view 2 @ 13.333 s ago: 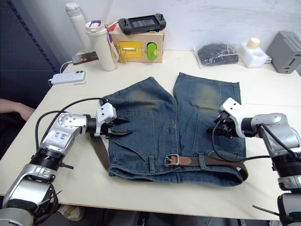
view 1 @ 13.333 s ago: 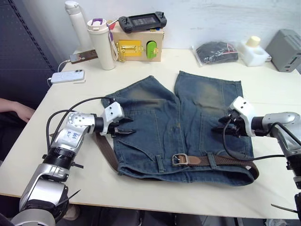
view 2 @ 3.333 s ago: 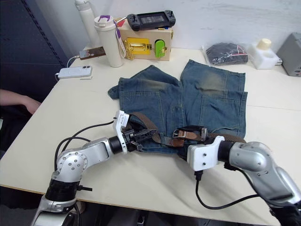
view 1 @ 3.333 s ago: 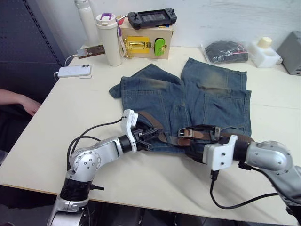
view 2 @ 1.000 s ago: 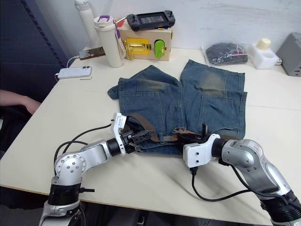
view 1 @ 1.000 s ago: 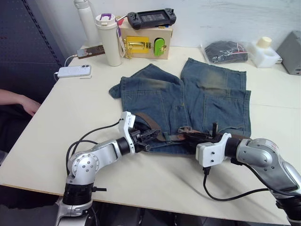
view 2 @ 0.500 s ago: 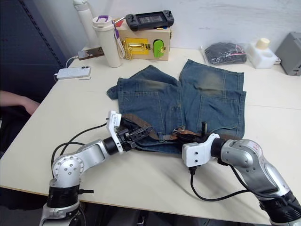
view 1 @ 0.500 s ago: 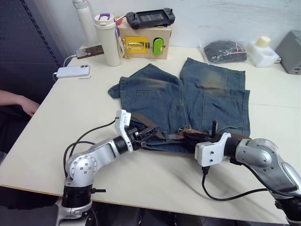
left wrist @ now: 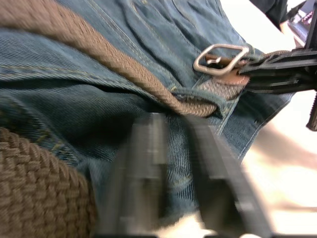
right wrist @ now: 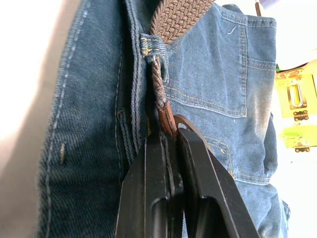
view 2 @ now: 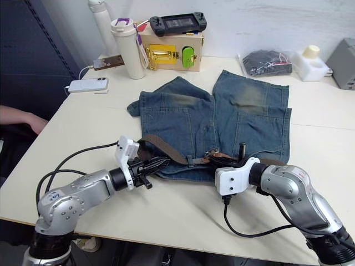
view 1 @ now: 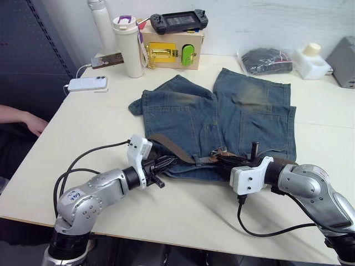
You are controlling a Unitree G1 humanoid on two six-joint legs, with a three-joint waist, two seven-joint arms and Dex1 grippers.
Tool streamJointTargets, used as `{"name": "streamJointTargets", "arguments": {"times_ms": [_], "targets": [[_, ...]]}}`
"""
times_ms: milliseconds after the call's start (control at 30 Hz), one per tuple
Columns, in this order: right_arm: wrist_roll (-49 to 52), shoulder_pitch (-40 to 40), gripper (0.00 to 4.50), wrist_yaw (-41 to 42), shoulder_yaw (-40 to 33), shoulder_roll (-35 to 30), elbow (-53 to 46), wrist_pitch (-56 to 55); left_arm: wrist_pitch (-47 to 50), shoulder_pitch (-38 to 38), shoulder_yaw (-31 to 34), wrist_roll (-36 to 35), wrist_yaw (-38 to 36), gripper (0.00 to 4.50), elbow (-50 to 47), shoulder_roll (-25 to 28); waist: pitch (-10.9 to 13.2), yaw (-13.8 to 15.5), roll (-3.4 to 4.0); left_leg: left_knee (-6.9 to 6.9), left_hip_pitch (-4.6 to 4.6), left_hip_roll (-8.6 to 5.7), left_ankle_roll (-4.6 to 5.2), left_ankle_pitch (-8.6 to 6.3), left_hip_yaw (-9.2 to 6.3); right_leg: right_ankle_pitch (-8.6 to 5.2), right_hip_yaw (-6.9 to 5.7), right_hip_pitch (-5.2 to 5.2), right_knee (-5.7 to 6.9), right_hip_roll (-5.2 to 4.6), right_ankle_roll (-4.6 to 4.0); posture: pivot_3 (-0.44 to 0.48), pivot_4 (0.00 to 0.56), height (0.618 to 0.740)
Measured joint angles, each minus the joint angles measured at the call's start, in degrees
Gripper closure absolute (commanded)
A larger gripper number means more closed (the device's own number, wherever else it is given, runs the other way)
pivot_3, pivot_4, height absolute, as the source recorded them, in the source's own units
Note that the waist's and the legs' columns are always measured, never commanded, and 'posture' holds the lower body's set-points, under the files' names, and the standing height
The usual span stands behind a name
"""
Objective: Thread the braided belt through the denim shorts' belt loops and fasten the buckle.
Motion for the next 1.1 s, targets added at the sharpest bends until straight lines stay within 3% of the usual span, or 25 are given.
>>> {"name": "streamJointTargets", "arguments": {"times_ms": [100, 233, 667, 900, 1100], "targets": [[0.98, 0.57, 4.50, 0.17, -0.75, -0.05, -0.65, 0.72, -2.78, 0.40, -7.69, 7.70, -1.93, 4.47, -2.01, 4.62, -0.01, -0.02, 0.03, -0.01, 0.00, 0.00, 0.00, 0.00, 0.03, 0.00, 0.01, 0.00, -0.01, -0.02, 0.00, 0.000, 0.150, 0.645], [4.63, 0.94, 4.50, 1.85, -4.36, -1.21, -3.37, 3.89, -7.57, 1.24, -13.20, 15.19, -5.44, 4.47, -4.06, 9.37, -0.08, 0.07, 0.15, -0.01, 0.00, 0.00, 0.01, -0.01, 0.04, -0.01, 0.00, 0.00, -0.01, -0.02, -0.01, 0.000, 0.150, 0.645], [18.61, 1.40, 4.50, 8.68, -17.52, -7.49, -6.68, 14.10, -12.51, 2.76, -14.40, 22.50, -9.74, 4.47, -3.26, 9.55, -0.14, 0.10, 0.27, -0.02, 0.01, 0.00, 0.04, -0.02, 0.05, -0.01, -0.02, 0.05, -0.11, -0.04, -0.02, 0.000, 0.150, 0.645], [15.52, -0.86, 4.50, 6.71, -15.55, -7.58, -5.19, 12.37, -13.53, 2.88, -14.34, 24.07, -11.09, 4.47, -2.53, 8.65, -0.17, 0.19, 0.32, -0.02, 0.02, 0.00, 0.05, -0.02, 0.04, -0.01, -0.02, 0.10, -0.16, -0.05, -0.02, 0.000, 0.150, 0.645], [12.48, -3.73, 4.50, 5.52, -15.43, -8.55, 2.46, 6.09, -14.25, 3.07, -14.46, 24.79, -11.88, 4.47, -2.27, 7.90, -0.17, 0.19, 0.34, 0.00, 0.00, 0.00, 0.05, -0.01, 0.05, -0.01, -0.03, 0.08, -0.15, -0.04, -0.02, 0.000, 0.150, 0.645]]}}
